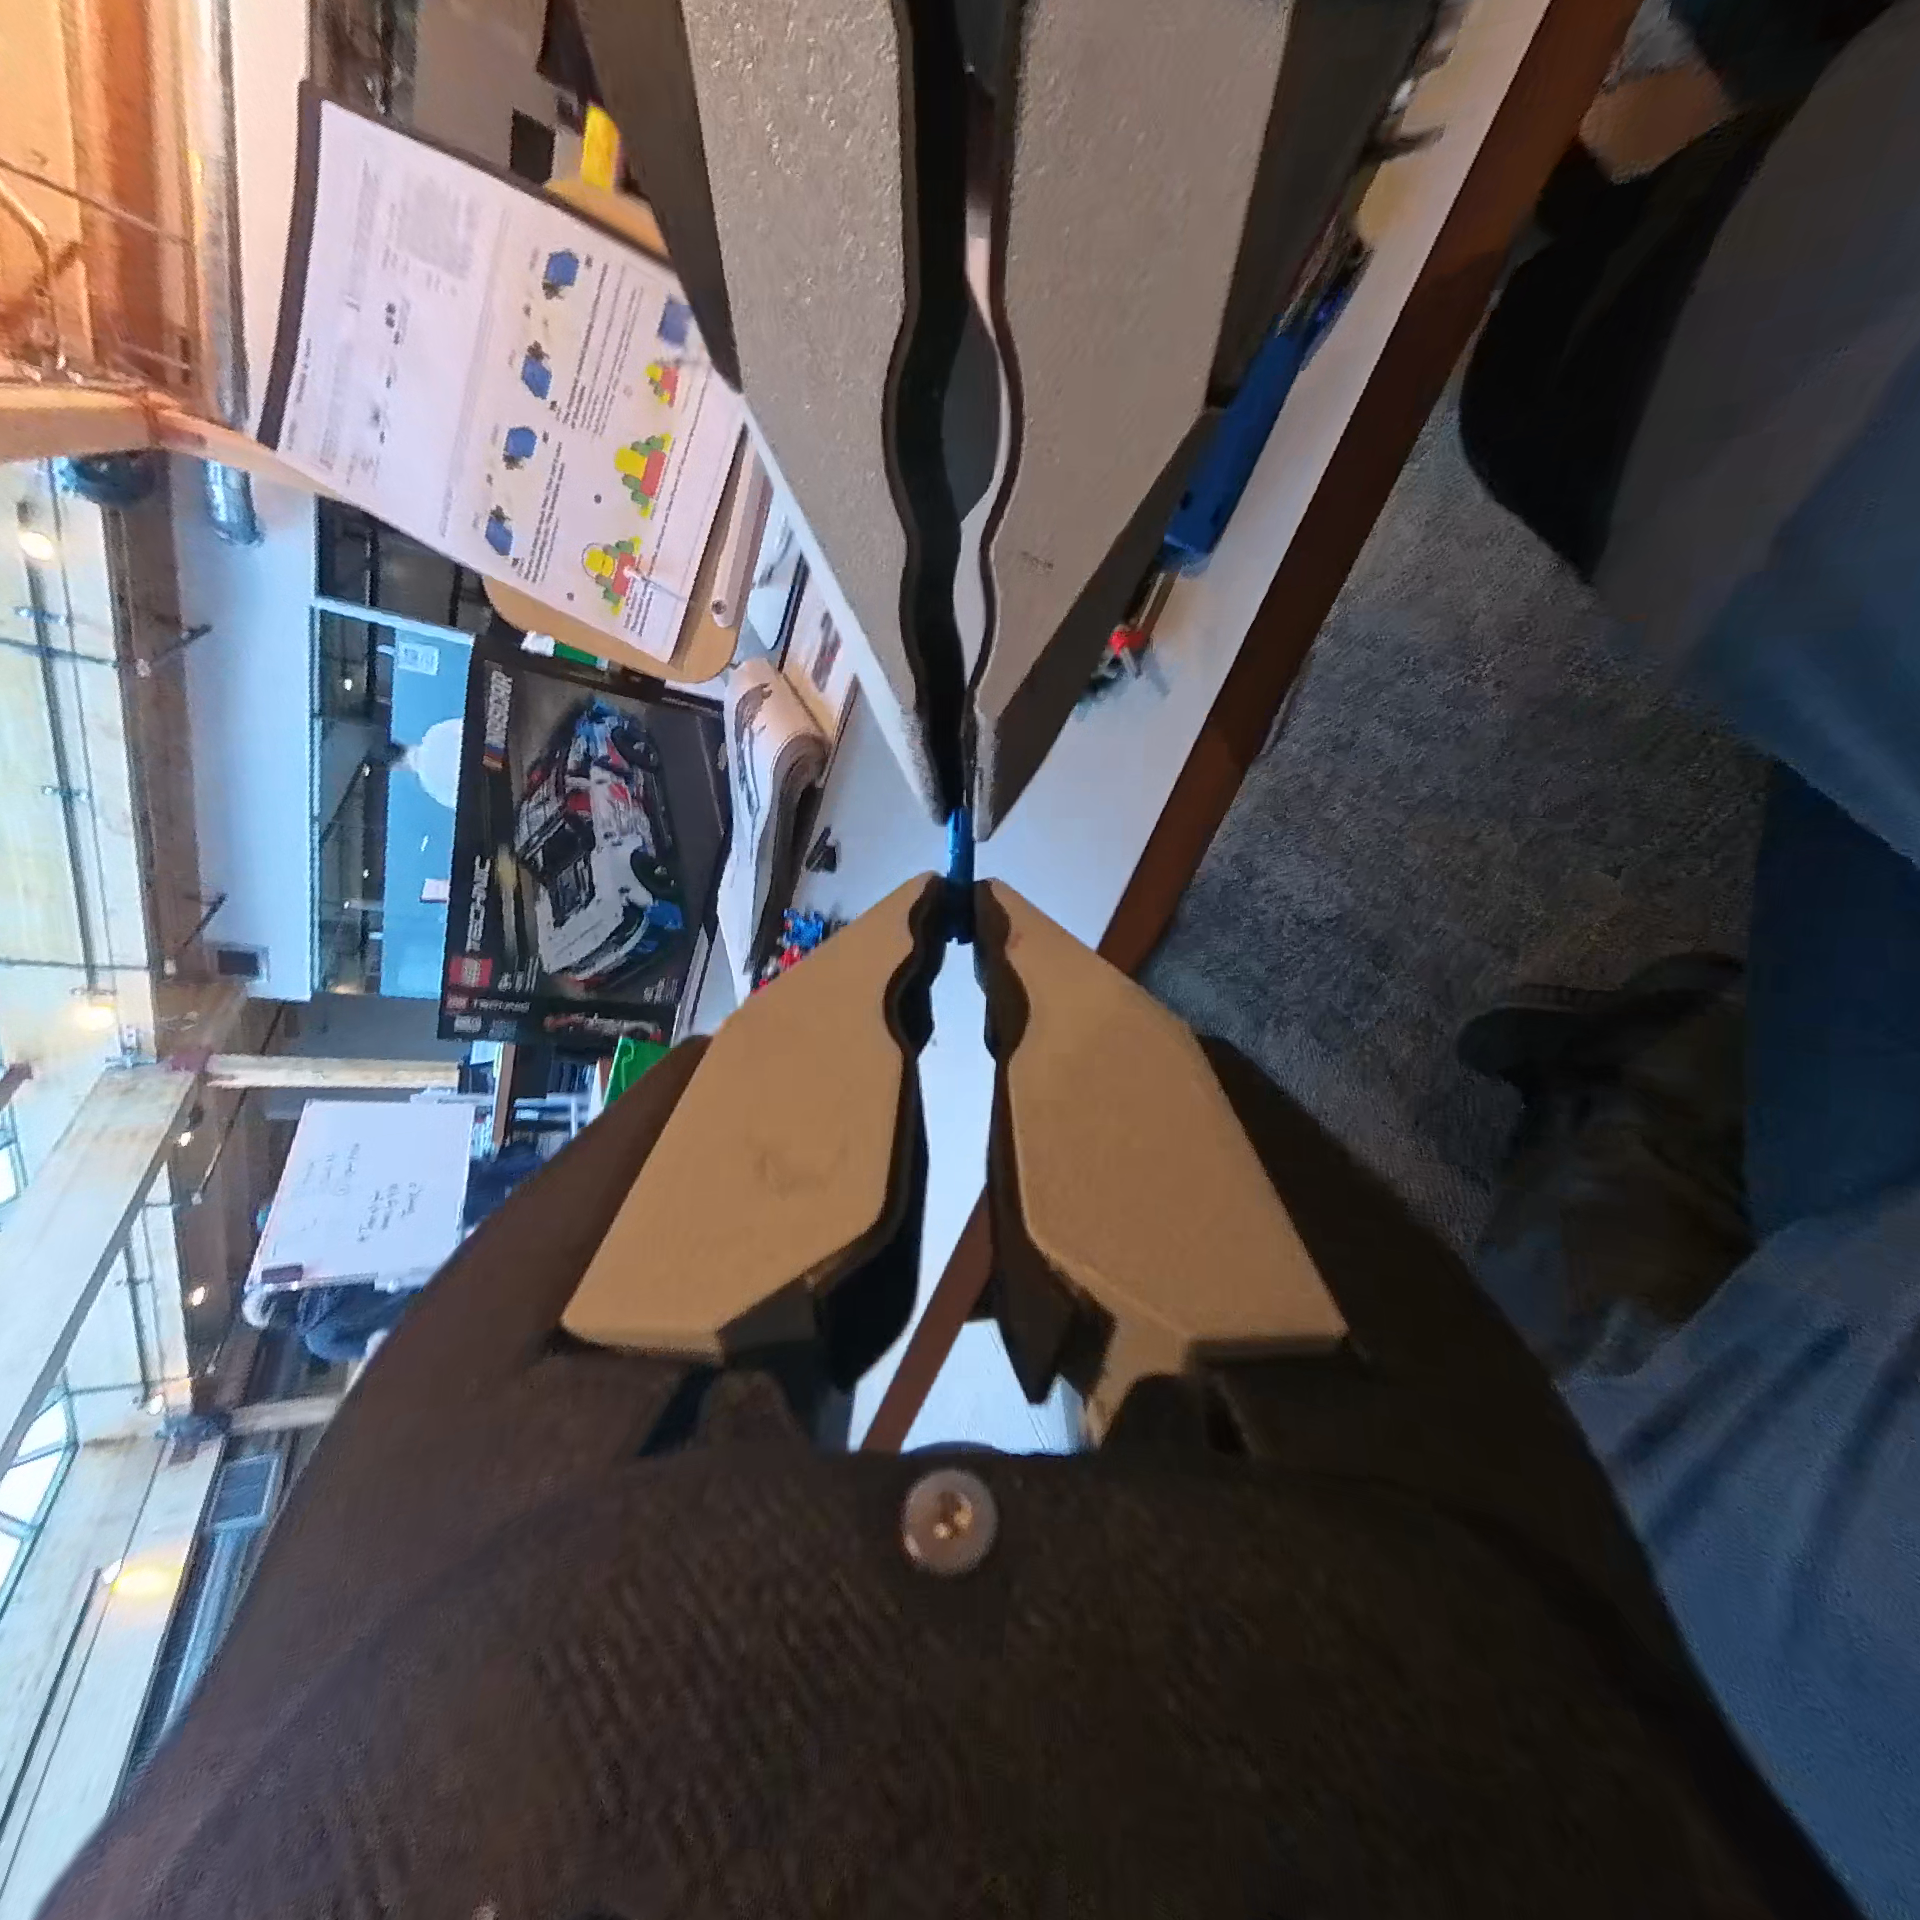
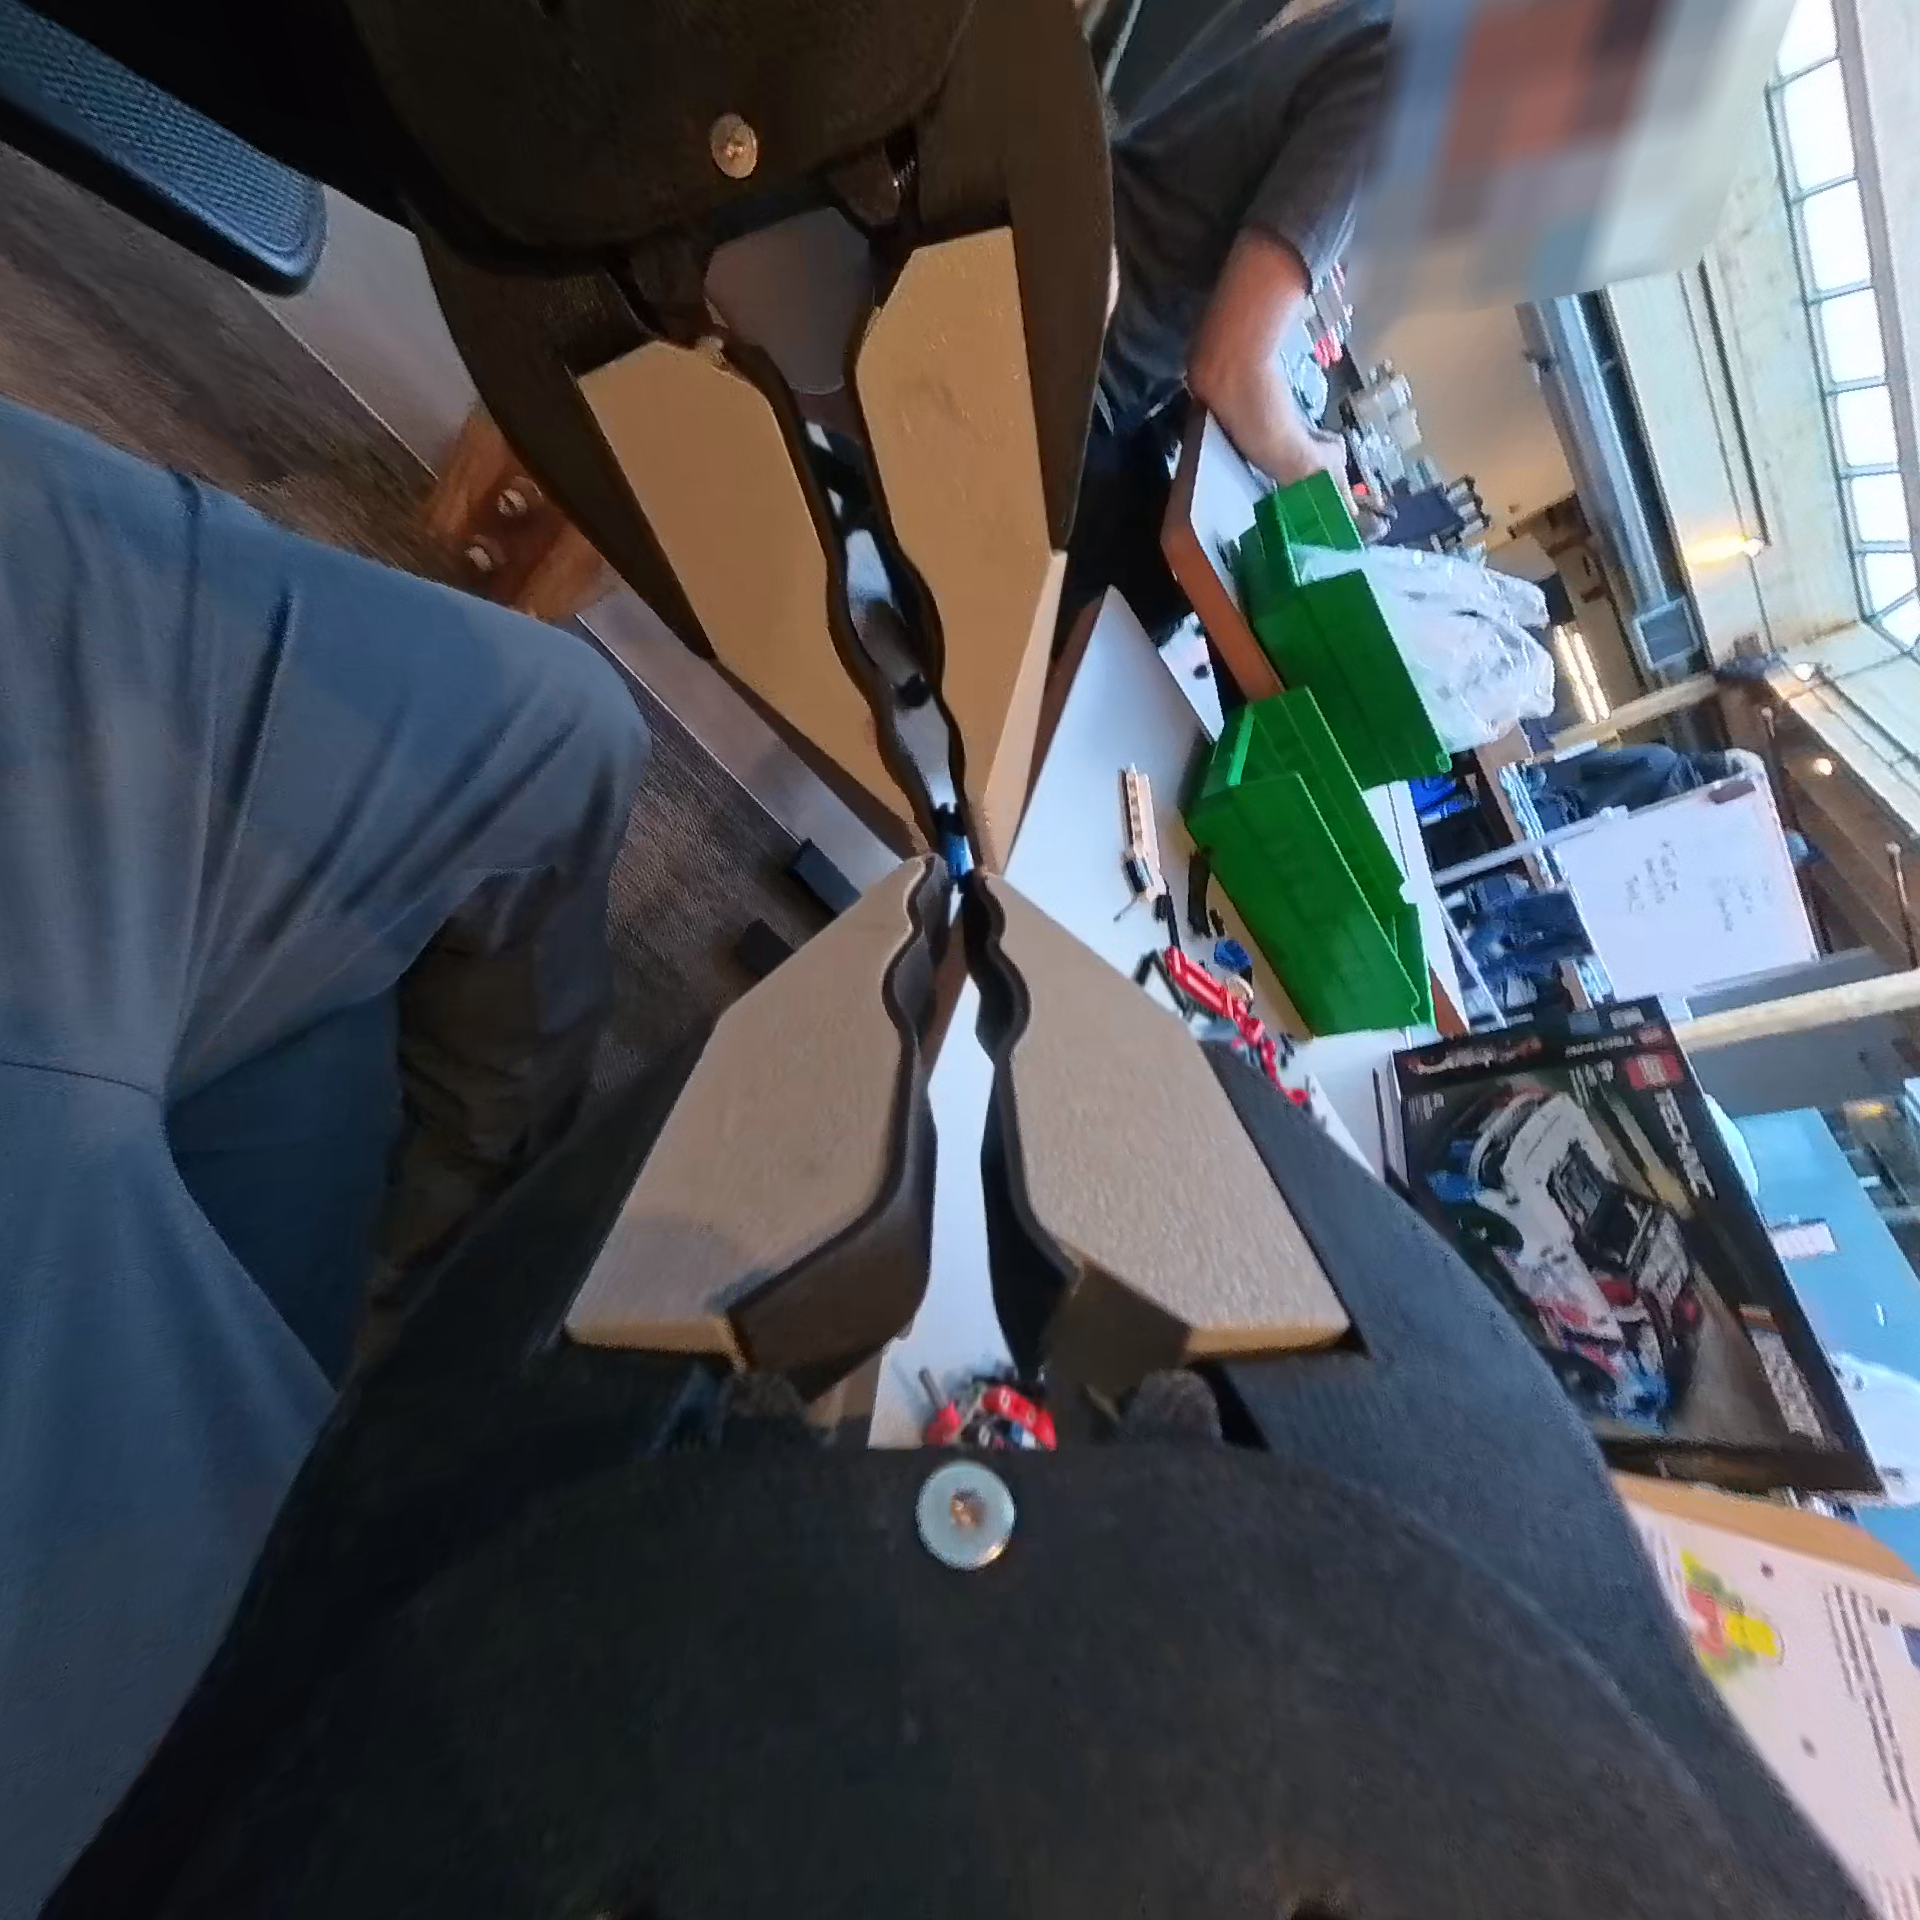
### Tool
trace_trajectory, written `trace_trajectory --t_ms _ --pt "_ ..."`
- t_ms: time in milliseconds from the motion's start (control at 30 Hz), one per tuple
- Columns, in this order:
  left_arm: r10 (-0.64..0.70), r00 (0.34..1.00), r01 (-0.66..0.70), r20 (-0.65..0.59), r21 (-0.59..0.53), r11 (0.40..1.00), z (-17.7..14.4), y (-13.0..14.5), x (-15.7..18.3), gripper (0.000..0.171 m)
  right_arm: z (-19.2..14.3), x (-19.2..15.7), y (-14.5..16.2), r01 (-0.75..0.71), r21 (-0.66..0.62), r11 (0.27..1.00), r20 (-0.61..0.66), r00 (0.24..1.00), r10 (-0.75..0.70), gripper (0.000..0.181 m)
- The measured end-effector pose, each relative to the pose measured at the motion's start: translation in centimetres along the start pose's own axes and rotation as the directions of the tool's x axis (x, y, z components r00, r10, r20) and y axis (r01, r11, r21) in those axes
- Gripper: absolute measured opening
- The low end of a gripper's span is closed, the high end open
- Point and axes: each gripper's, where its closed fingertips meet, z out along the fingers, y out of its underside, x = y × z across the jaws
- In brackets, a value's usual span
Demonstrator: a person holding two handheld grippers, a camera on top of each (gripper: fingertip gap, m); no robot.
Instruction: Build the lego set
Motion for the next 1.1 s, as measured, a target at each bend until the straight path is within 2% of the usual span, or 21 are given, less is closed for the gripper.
trace_trajectory --t_ms 200,300,400,500,600,733,800,867,967,1100 --pt "0.091 0.994 -0.08 -0.066 0.162 0.984 2.6 -3.8 0.6 0.001 -3.6 0.2 2.5 -0.078 -0.132 0.988 -0.114 0.991 0.063 0.002" --pt "0.169 0.982 -0.137 -0.087 0.289 0.947 3.8 -7.5 1.2 0.001 -7.1 0.1 3.7 -0.138 -0.219 0.966 -0.218 0.972 0.09 0.002" --pt "0.252 0.962 -0.183 -0.101 0.443 0.878 4.5 -12.3 2.2 0.001 -11.6 -0.4 4.6 -0.218 -0.32 0.922 -0.345 0.933 0.101 0.002" --pt "0.352 0.93 -0.217 -0.106 0.615 0.758 4.4 -17.9 4.0 0.001 -16.9 -1.9 4.8 -0.322 -0.422 0.847 -0.484 0.871 0.09 0.002" --pt "0.449 0.889 -0.228 -0.084 0.77 0.596 3.3 -23.5 6.5 0.001 -22.2 -4.3 4.4 -0.437 -0.513 0.739 -0.609 0.792 0.045 0.002" --pt "0.54 0.84 -0.188 -0.057 0.902 0.388 0.6 -28.8 9.5 0.001 -27.4 -7.5 2.7 -0.573 -0.569 0.59 -0.726 0.686 -0.033 0.002" --pt "0.564 0.825 -0.159 -0.049 0.936 0.314 -0.3 -30.4 10.5 0.002 -28.9 -8.5 2.1 -0.619 -0.58 0.529 -0.757 0.65 -0.068 0.002" --pt "0.586 0.809 -0.142 -0.046 0.952 0.271 -0.6 -31.2 11.1 0.001 -29.7 -9.1 1.9 -0.651 -0.579 0.491 -0.777 0.624 -0.09 0.002" --pt "0.606 0.792 -0.112 -0.073 0.958 0.262 -0.4 -31.7 12.1 0.001 -29.8 -9.5 2.1 -0.667 -0.564 0.487 -0.792 0.604 -0.091 0.002" --pt "0.604 0.794 -0.129 -0.064 0.954 0.27 0.2 -31.8 12.7 0.003 -29.0 -9.3 2.9 -0.639 -0.593 0.49 -0.765 0.636 -0.097 0.002"
